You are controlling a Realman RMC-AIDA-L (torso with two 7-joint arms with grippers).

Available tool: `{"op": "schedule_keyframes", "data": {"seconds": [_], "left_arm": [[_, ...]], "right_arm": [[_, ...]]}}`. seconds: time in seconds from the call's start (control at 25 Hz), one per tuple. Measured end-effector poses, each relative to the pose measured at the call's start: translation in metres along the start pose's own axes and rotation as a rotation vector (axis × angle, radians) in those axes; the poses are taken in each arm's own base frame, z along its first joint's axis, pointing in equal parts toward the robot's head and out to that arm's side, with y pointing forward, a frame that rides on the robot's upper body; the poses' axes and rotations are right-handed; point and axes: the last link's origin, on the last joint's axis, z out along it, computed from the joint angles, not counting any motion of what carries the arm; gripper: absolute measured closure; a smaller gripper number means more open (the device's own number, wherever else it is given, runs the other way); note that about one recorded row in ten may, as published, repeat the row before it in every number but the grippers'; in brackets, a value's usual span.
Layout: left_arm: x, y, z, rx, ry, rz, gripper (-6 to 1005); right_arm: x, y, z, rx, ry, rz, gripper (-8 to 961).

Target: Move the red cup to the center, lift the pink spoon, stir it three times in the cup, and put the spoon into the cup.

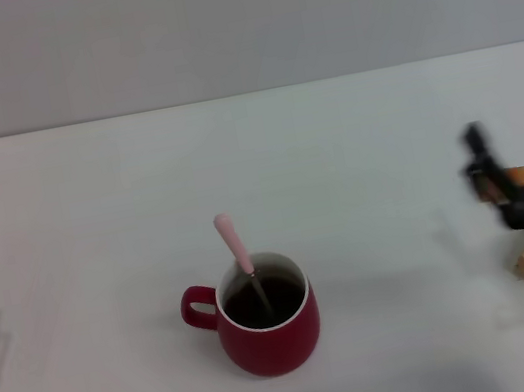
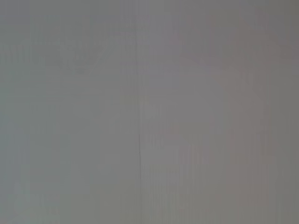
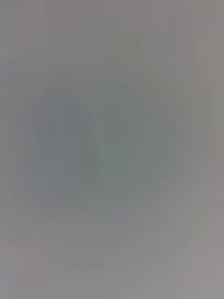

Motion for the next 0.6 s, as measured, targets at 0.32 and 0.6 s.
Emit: {"op": "schedule_keyframes", "data": {"seconds": [0.32, 0.6], "left_arm": [[-0.001, -0.001, 0.004, 0.003, -0.006, -0.009, 167], [-0.005, -0.001, 0.007, 0.004, -0.028, -0.02, 167]], "right_arm": [[-0.003, -0.037, -0.031, 0.22, -0.02, -0.069, 190], [0.002, -0.061, -0.047, 0.352, 0.028, -0.1, 191]]}}
